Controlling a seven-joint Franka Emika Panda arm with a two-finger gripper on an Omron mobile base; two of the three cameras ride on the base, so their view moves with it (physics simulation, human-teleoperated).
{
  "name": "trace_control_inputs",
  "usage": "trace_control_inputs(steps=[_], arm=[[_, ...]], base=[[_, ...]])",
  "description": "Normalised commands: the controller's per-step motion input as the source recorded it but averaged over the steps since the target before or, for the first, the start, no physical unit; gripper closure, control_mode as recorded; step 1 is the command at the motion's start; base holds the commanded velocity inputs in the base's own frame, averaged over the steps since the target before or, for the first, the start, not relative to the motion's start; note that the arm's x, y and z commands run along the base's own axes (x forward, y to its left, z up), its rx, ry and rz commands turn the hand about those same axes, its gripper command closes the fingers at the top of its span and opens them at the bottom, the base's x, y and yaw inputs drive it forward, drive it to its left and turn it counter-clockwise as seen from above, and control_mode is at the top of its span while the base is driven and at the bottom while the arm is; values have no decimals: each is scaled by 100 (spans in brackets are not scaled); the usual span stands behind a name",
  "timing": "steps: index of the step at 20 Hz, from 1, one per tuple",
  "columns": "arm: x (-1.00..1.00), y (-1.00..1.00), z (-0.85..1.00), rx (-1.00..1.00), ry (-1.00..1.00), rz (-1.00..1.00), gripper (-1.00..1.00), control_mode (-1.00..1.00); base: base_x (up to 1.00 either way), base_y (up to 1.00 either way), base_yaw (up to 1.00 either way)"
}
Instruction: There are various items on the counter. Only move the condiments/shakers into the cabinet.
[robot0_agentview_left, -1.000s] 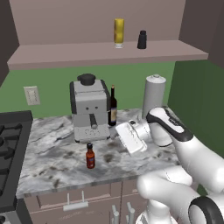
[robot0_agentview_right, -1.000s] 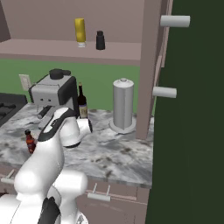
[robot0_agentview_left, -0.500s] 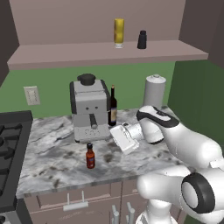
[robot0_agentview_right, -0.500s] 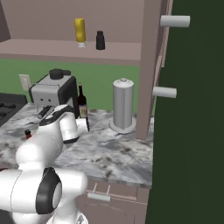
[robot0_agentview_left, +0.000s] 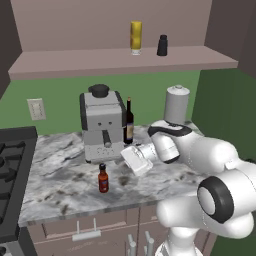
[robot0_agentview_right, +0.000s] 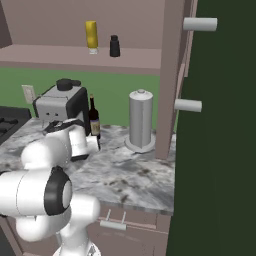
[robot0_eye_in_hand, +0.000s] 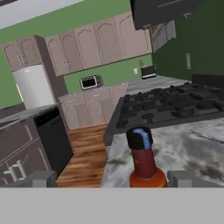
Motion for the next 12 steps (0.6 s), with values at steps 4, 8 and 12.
trace_control_inputs(steps=[4, 8, 12], arm=[[1, 17, -12, -2, 0, 0, -100, -100], [1, 18, -13, 0, 0, 0, -100, -100], [3, 15, -12, 0, -3, 0, -100, -100]], base=[[0, 0, 0], [0, 0, 0], [0, 0, 0]])
